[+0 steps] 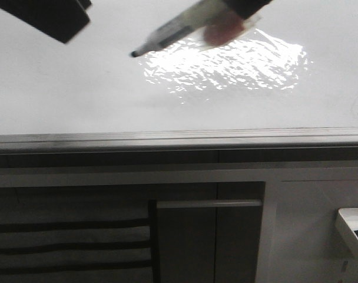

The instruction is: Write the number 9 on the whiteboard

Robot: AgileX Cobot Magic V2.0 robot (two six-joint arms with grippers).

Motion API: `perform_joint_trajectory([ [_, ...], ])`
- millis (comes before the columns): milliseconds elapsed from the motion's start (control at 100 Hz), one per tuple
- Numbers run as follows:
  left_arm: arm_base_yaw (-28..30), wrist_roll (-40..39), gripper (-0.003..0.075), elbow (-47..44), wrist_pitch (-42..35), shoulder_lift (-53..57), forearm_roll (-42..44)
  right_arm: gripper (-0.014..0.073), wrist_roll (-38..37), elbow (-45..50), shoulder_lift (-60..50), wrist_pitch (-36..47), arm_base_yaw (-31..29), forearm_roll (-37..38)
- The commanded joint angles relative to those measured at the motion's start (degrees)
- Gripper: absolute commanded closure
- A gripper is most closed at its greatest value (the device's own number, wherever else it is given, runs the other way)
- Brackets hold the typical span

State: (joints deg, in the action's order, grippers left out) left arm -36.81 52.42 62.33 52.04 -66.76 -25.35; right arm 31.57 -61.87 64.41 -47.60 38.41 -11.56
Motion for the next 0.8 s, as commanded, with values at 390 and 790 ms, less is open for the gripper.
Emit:
perform_joint_trajectory([
  [390, 21.83, -5.5, 0.0338, -12.62, -10.04, 19.92, -9.32, 0.0658, -23.46, 9.2, -7.37, 15.51, -15.02, 0.45],
  [790, 23.0, -5.5, 0.0356, -14.77, -11.72, 21.82, -10.2, 0.0658, -24.06, 0.49, -0.88, 10.14, -16.52, -0.6],
])
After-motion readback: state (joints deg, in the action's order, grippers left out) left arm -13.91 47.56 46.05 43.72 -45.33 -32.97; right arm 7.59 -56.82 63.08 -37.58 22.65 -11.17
